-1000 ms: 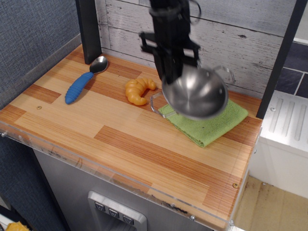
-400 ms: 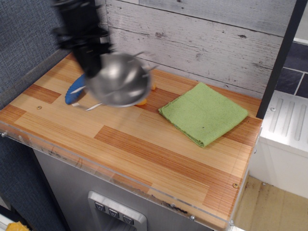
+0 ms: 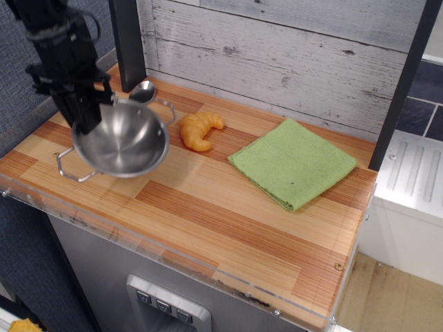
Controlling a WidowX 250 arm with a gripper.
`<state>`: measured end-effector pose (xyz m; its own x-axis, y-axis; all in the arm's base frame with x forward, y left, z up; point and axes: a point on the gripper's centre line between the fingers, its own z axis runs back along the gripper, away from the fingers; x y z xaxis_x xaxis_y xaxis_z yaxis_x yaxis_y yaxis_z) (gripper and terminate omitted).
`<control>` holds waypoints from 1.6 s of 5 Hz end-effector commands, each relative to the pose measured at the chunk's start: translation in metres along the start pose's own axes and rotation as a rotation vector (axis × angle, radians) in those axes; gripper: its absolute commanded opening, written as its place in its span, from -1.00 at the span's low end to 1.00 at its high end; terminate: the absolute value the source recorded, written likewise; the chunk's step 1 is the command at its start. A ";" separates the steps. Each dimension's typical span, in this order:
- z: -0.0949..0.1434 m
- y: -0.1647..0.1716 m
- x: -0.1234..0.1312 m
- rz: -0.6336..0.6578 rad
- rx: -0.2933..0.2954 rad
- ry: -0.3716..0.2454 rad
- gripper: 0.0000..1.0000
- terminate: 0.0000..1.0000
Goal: Put the pan on the lower left of the table
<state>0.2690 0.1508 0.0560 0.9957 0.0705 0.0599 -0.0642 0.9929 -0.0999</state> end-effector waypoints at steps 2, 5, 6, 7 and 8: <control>-0.022 -0.002 -0.006 0.030 0.031 0.046 -1.00 -1.00; 0.023 -0.006 -0.006 -0.009 0.058 -0.027 1.00 -1.00; 0.044 -0.016 -0.006 -0.030 0.078 -0.058 1.00 -1.00; 0.056 -0.035 0.000 -0.063 0.080 -0.070 1.00 -1.00; 0.060 -0.045 0.000 -0.080 0.074 -0.067 1.00 -1.00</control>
<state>0.2720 0.1122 0.0983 0.9974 0.0096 0.0720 -0.0059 0.9986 -0.0516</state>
